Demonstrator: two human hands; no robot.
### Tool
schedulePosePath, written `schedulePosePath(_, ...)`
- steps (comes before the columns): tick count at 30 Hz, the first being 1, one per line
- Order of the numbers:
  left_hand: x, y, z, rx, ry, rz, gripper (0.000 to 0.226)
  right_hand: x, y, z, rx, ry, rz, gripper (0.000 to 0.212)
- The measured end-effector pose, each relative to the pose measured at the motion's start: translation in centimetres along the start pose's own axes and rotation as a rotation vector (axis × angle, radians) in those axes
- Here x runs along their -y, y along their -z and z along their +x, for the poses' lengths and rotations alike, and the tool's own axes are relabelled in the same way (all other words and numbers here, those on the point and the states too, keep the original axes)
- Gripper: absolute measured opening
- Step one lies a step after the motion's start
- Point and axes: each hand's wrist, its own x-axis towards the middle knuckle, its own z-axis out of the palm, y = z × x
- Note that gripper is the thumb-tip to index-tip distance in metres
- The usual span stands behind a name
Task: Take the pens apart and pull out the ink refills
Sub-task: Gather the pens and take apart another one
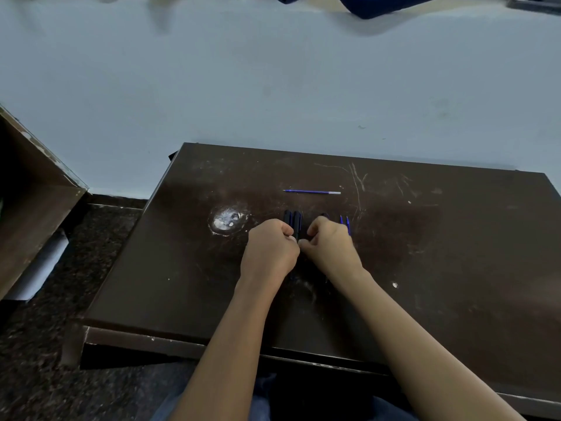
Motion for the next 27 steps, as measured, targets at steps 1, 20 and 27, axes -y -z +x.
schedulePosePath(1, 0.0, 0.0, 0.0, -0.007, 0.001, -0.011, 0.028, 0.1, -0.4, -0.1, 0.034, 0.013, 0.006, 0.025)
schedulePosePath(20, 0.0, 0.2, 0.0, -0.034, 0.014, -0.063, 0.026, 0.1, -2.0, -0.4, 0.12, -0.035, -0.138, 0.029)
schedulePosePath(27, 0.0, 0.2, 0.1, -0.042, 0.011, -0.058, 0.024, 0.1, -2.1, -0.3, 0.147, -0.073, -0.173, 0.026)
